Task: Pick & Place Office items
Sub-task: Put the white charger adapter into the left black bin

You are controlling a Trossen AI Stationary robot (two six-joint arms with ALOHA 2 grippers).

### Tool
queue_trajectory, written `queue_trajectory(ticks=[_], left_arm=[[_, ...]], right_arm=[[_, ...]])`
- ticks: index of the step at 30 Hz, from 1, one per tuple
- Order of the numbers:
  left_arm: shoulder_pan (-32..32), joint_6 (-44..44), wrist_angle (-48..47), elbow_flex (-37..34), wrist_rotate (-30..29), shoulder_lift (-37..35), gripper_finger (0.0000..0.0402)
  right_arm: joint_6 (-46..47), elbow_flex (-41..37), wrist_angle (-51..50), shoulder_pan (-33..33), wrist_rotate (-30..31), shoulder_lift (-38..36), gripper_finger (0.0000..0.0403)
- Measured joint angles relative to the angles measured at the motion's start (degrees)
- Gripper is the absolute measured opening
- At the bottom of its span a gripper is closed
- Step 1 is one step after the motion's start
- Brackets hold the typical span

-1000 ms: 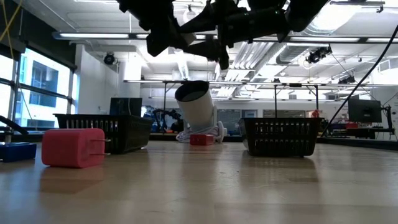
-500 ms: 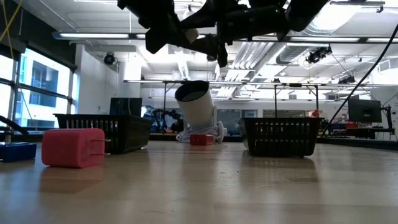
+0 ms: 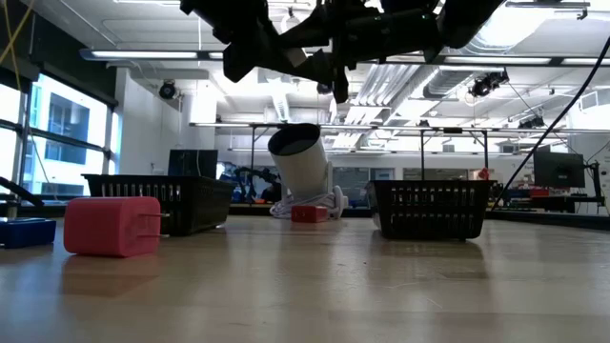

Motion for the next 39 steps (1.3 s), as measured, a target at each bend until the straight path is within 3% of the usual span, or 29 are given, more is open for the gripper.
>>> queue_trajectory(ticks=[5, 11, 20, 25, 29, 33, 39], left_arm=[[-0.6, 0.0, 0.3, 0.0, -0.6, 0.0, 0.0136], [-1.9, 0.8, 1.8, 0.0, -4.9, 0.0, 0.0175], [-6.3, 0.6, 2.0, 0.0, -13.9, -1.9, 0.0182], [-10.9, -5.6, -0.9, 0.0, -17.6, -7.4, 0.0183], [-12.8, -20.1, -12.5, -0.1, -14.0, -13.2, 0.0184], [-11.5, -35.7, -23.3, -0.3, -5.2, -17.7, 0.0184], [-7.8, -39.6, -22.2, -4.2, -0.8, -19.1, 0.0184]], right_arm=[[-1.5, 0.0, 0.0, 0.0, -0.5, 0.0, 0.0128], [-3.3, 0.0, -0.1, -0.1, -1.5, 0.0, 0.0127], [-4.7, 0.1, 0.5, -1.0, -1.9, -0.1, 0.0127], [-4.9, -0.2, -0.7, -2.4, -4.0, -0.3, 0.0127], [-6.1, -0.1, 1.4, -2.3, -5.7, -2.4, 0.0127], [-7.5, -0.1, 6.9, -0.8, -6.7, -2.6, 0.0127], [-9.8, -0.1, 15.0, 1.2, -10.1, -2.7, 0.0127]])
